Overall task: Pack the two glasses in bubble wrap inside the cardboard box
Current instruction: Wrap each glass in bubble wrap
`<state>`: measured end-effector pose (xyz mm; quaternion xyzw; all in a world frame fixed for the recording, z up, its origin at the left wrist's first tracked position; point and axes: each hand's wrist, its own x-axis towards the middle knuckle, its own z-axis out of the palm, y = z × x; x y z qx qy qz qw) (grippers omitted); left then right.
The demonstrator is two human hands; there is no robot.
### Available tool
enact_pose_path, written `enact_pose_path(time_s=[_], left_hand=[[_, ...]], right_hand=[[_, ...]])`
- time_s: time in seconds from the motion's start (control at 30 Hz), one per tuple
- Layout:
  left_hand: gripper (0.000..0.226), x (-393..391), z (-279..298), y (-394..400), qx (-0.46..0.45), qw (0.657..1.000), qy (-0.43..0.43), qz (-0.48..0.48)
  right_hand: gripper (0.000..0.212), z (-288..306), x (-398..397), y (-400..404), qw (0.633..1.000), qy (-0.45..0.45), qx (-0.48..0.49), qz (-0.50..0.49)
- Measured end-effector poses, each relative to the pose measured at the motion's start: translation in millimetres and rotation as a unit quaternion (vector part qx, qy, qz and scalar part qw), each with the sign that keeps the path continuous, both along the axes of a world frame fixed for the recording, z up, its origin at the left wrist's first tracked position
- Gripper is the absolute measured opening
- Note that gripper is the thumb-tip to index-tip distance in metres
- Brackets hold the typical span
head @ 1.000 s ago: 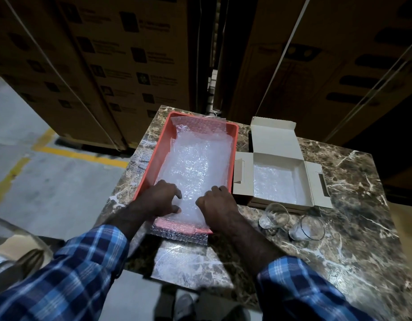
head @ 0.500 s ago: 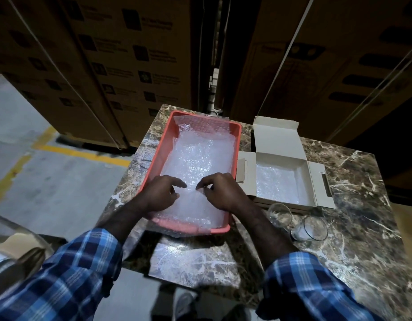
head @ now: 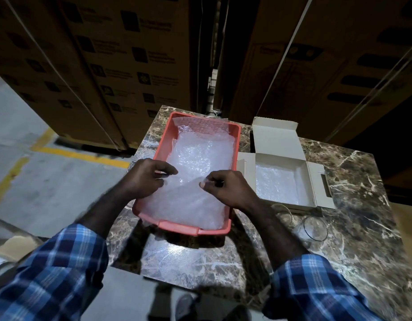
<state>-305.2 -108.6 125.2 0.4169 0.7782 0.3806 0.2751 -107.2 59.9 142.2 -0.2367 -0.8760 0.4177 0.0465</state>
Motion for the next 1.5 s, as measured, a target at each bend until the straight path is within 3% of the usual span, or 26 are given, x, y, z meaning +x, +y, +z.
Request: enact_pose_path(time_s=[0.07,0.13,0.17,0.2,0.3,0.43,0.53,0.63,0.8,0.9,1.0,1.13,1.27,1.5], left_hand=[[0.043,-2,4,0,0.01,1.0,0.026,0.001],[0.038,-1,10,1,0.026,1.0,0.011,0.012],[0.037,1,13,1,0.04,0.999,-0.017,0.021],[0.036,4,15,2,0.054,0.997,-0.045,0.033],[0.033,10,17,5,0.092,0.986,-0.121,0.071],[0.027,10,21,11,0.129,0.961,-0.222,0.102],[0.029,10,35,17,0.171,0.935,-0.278,0.137],[0.015,13,52,25,0.217,0.912,-0.318,0.143],[0.022,30,77,42,0.253,0.918,-0.288,0.101],[0.029,46,90,53,0.271,0.923,-0.261,0.084],[0.021,67,101,65,0.272,0.933,-0.226,0.062],[0.029,98,114,83,0.272,0.942,-0.194,0.041],[0.018,144,130,107,0.27,0.95,-0.159,0.016],[0.024,244,159,169,0.32,0.94,-0.115,0.014]], right_hand=[[0.03,0,1,0,0.999,0.03,-0.004,-0.028],[0.022,2,2,-1,0.997,0.048,-0.018,-0.056],[0.01,5,2,0,0.996,0.048,-0.032,-0.063],[0.011,6,3,1,0.996,0.045,-0.042,-0.065],[0.038,8,6,0,0.996,0.042,-0.058,-0.05],[0.016,17,3,-2,0.984,0.127,-0.088,-0.084],[0.014,34,1,6,0.951,0.209,-0.195,-0.115],[0.027,56,1,13,0.937,0.243,-0.227,-0.105],[0.017,78,7,24,0.932,0.262,-0.227,-0.103],[0.022,91,22,35,0.924,0.274,-0.25,-0.097],[0.031,105,45,47,0.913,0.268,-0.299,-0.072],[0.016,120,80,66,0.921,0.286,-0.243,-0.106],[0.007,128,125,86,0.908,0.319,-0.219,-0.161],[0.018,155,230,130,0.878,0.404,-0.165,-0.196]])
